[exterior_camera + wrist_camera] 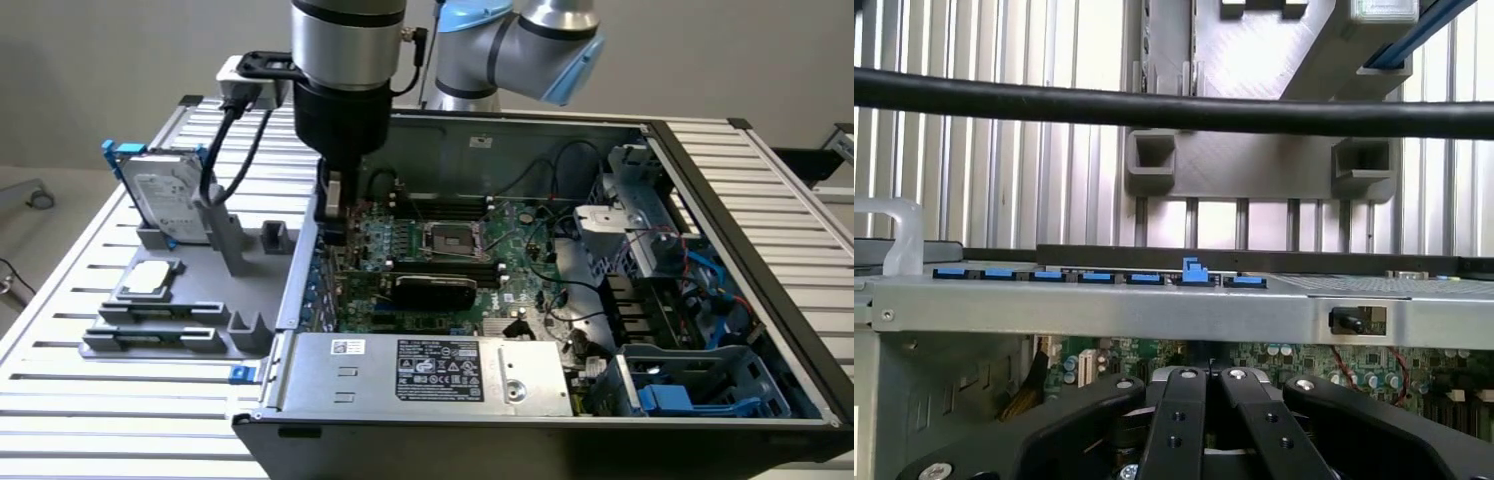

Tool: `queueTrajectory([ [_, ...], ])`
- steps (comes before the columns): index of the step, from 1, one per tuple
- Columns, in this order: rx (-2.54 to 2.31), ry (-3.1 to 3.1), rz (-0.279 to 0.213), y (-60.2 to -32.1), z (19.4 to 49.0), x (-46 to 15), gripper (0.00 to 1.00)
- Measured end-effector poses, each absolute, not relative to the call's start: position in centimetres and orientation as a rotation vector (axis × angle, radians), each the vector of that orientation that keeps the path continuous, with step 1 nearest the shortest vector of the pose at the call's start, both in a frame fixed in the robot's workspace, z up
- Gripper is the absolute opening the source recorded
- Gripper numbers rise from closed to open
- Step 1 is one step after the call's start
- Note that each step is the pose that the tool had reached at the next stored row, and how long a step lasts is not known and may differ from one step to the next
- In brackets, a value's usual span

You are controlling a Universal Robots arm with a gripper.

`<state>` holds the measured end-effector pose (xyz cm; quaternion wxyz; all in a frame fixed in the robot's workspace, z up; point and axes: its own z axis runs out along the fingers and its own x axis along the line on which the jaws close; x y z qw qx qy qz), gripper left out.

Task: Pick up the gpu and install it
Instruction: 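Press down on the gpu until it lock into place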

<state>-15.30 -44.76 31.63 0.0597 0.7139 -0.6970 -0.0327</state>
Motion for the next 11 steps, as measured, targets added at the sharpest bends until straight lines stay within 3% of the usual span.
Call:
queueTrajectory([
  [11,2.185,-2.085,-0.090,-44.8,30.4,-15.2,0.11],
])
